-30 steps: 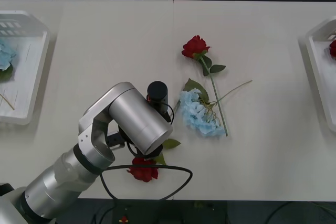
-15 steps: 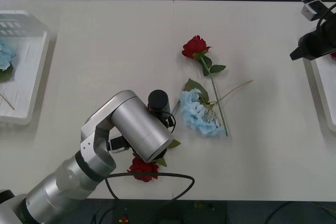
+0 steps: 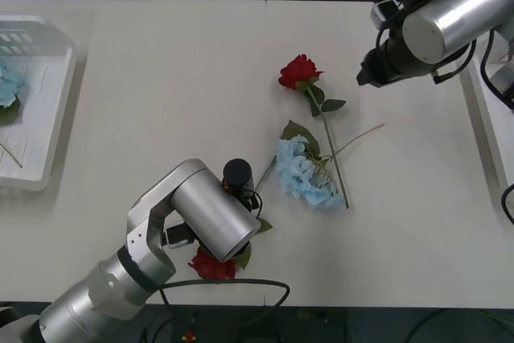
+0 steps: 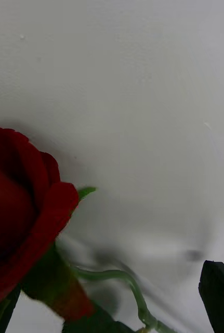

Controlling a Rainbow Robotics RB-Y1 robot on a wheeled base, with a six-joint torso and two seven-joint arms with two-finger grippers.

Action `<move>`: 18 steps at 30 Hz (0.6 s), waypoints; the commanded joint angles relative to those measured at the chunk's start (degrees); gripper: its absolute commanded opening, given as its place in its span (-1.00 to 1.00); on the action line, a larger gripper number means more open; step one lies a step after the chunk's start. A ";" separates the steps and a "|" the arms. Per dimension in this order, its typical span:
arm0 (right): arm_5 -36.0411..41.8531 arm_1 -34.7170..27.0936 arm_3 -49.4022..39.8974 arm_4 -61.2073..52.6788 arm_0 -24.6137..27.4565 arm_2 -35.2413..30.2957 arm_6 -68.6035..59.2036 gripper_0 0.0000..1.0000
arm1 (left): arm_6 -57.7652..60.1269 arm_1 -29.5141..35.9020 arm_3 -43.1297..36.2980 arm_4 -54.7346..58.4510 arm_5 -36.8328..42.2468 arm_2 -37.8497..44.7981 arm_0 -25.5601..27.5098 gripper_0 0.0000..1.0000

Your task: Put the red flowers into the right box and the blue flowers into the left box

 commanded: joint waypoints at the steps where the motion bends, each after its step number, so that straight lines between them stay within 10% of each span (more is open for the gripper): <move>1: 0.31 5.11 -0.70 3.19 -3.54 0.17 -4.51 0.96 | -2.81 -1.62 0.56 -1.09 -1.00 -1.42 1.75 1.00; 5: 0.75 8.45 -0.61 4.95 -3.63 0.17 -6.97 1.00 | -3.43 -1.45 1.61 -1.18 -1.18 -1.33 1.75 0.59; 11: 0.67 12.23 0.53 6.80 -3.72 3.51 -8.47 1.00 | -4.83 -0.92 2.76 -0.74 -1.27 -1.33 1.75 -1.00; 18: -0.48 15.31 5.36 7.32 -3.80 4.13 -8.73 1.00 | -5.98 -0.22 2.67 -0.57 -0.83 -1.15 1.75 -1.00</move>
